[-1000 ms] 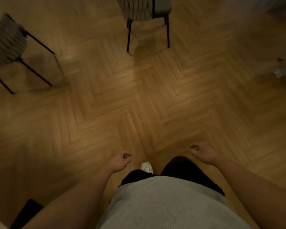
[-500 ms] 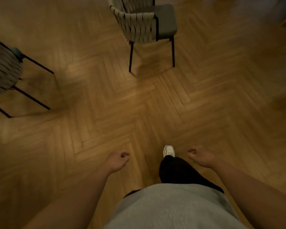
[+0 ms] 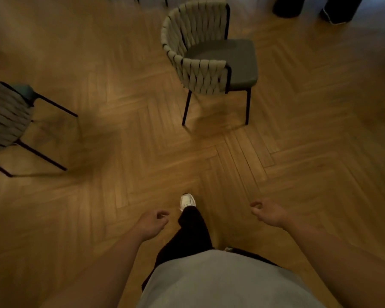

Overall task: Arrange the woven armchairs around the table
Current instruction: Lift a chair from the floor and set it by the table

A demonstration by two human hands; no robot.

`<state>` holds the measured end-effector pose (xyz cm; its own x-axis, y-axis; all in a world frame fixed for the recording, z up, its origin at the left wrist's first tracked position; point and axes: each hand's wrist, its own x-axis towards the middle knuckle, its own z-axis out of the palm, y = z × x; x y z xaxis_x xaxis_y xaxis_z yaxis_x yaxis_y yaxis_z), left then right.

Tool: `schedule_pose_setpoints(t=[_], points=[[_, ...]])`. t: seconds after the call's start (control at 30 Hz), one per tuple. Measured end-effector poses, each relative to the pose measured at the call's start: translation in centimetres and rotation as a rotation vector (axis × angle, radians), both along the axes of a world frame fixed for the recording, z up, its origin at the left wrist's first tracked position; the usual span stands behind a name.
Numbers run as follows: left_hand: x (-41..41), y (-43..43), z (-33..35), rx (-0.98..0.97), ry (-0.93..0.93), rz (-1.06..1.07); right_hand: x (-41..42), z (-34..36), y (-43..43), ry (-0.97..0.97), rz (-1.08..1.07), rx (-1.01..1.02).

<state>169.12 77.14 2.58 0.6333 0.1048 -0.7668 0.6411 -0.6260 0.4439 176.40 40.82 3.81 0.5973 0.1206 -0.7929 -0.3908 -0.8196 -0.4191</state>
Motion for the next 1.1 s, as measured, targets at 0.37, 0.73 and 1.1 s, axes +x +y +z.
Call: schedule_pose_setpoints(t=[0.37,0.73,1.1], points=[[23.0,7.6,-0.3,0.032,0.032,-0.131,17.2,-0.3,5.5,-0.035,-0.095,0.0],[40.9,4.2,-1.1,0.001,0.068,-0.04,37.6,-2.6,5.0,-0.01,-0.056,0.069],[57.3,3.8,0.6,0.007,-0.06,0.149,56.6,-1.3,6.9,0.005,0.007,0.069]])
